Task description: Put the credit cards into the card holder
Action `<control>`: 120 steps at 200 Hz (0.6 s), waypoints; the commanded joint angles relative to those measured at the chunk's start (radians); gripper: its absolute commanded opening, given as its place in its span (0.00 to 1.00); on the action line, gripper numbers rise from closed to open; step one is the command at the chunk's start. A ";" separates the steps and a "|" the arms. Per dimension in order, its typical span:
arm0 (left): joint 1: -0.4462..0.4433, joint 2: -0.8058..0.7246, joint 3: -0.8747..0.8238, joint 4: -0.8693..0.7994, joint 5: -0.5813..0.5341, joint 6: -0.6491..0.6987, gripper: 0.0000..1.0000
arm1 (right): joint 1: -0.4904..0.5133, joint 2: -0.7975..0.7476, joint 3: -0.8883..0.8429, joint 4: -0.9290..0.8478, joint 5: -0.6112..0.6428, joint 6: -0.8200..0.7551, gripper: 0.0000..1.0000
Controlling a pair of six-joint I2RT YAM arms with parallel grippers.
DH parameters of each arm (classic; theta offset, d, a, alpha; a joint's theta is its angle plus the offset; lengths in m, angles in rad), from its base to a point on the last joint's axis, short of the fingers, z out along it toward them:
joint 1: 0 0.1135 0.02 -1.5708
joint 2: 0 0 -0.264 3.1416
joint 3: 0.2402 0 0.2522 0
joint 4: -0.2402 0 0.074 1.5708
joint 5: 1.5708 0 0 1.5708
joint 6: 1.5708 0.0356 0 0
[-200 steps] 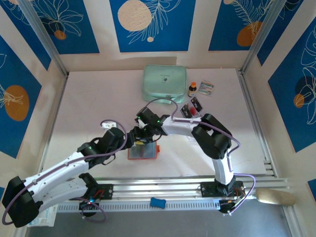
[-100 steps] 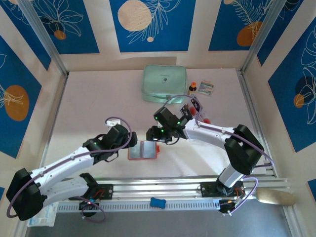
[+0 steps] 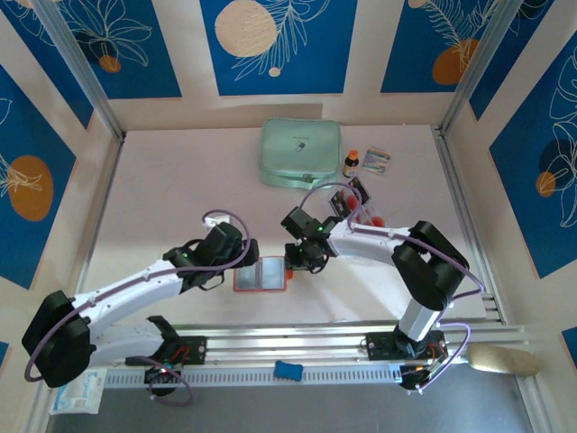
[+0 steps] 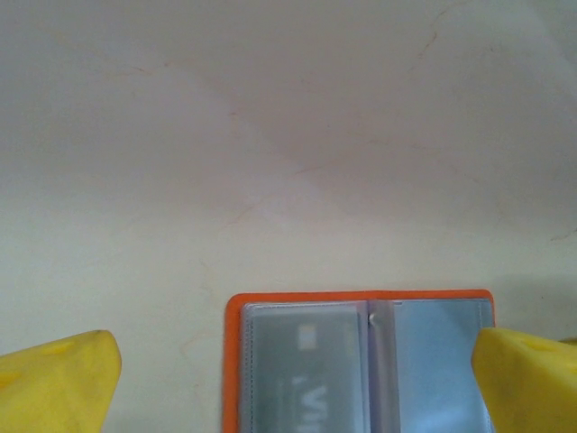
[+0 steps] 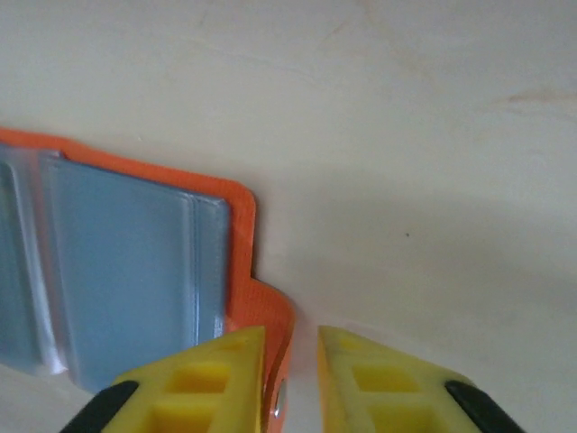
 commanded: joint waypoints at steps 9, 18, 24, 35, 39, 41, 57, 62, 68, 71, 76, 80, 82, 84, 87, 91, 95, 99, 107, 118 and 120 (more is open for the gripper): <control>-0.002 0.031 0.029 0.031 0.035 0.013 1.00 | -0.024 -0.037 -0.027 -0.014 0.016 -0.020 0.02; -0.002 0.038 0.029 0.035 0.038 0.013 1.00 | -0.036 -0.056 -0.041 -0.018 0.018 -0.028 0.00; -0.003 0.043 0.029 0.037 0.041 0.013 1.00 | -0.045 -0.070 -0.050 -0.021 0.020 -0.033 0.00; -0.002 0.051 0.029 0.042 0.045 0.012 1.00 | -0.062 -0.095 -0.066 -0.029 0.024 -0.046 0.00; -0.002 0.054 0.029 0.044 0.048 0.012 1.00 | -0.070 -0.103 -0.072 -0.032 0.026 -0.051 0.00; -0.002 0.054 0.029 0.045 0.048 0.011 1.00 | -0.073 -0.108 -0.073 -0.033 0.026 -0.054 0.00; -0.002 0.062 0.030 0.047 0.053 0.012 1.00 | -0.106 -0.138 -0.093 -0.042 0.025 -0.072 0.00; -0.003 0.062 0.030 0.048 0.053 0.012 1.00 | -0.115 -0.147 -0.100 -0.044 0.021 -0.078 0.00; -0.003 0.063 0.029 0.049 0.053 0.012 1.00 | -0.127 -0.156 -0.106 -0.045 0.014 -0.085 0.00; -0.003 0.064 0.029 0.049 0.053 0.012 1.00 | -0.133 -0.161 -0.109 -0.046 0.009 -0.089 0.00; -0.003 0.065 0.029 0.049 0.053 0.012 1.00 | -0.143 -0.169 -0.113 -0.046 -0.002 -0.097 0.02; -0.003 0.065 0.028 0.050 0.053 0.011 1.00 | -0.150 -0.173 -0.114 -0.050 -0.009 -0.101 0.06; -0.003 0.064 0.028 0.051 0.053 0.012 1.00 | -0.154 -0.176 -0.114 -0.053 -0.011 -0.104 0.08; -0.003 0.065 0.028 0.049 0.055 0.012 1.00 | -0.155 -0.179 -0.114 -0.056 -0.013 -0.106 0.10; -0.003 0.065 0.028 0.050 0.056 0.012 1.00 | -0.159 -0.185 -0.113 -0.060 -0.014 -0.109 0.14; -0.003 0.064 0.027 0.051 0.054 0.012 1.00 | -0.166 -0.193 -0.110 -0.068 -0.012 -0.113 0.19; -0.004 0.065 0.026 0.052 0.054 0.011 1.00 | -0.170 -0.202 -0.107 -0.076 -0.010 -0.118 0.23; -0.003 0.065 0.025 0.052 0.054 0.010 1.00 | -0.177 -0.212 -0.103 -0.085 -0.008 -0.123 0.26; -0.002 0.066 0.023 0.053 0.055 0.010 1.00 | -0.191 -0.234 -0.093 -0.104 -0.004 -0.133 0.31; -0.003 0.066 0.022 0.053 0.056 0.011 1.00 | -0.215 -0.266 -0.073 -0.131 -0.001 -0.149 0.35; -0.002 0.067 0.022 0.053 0.056 0.010 1.00 | -0.220 -0.272 -0.068 -0.137 0.000 -0.152 0.35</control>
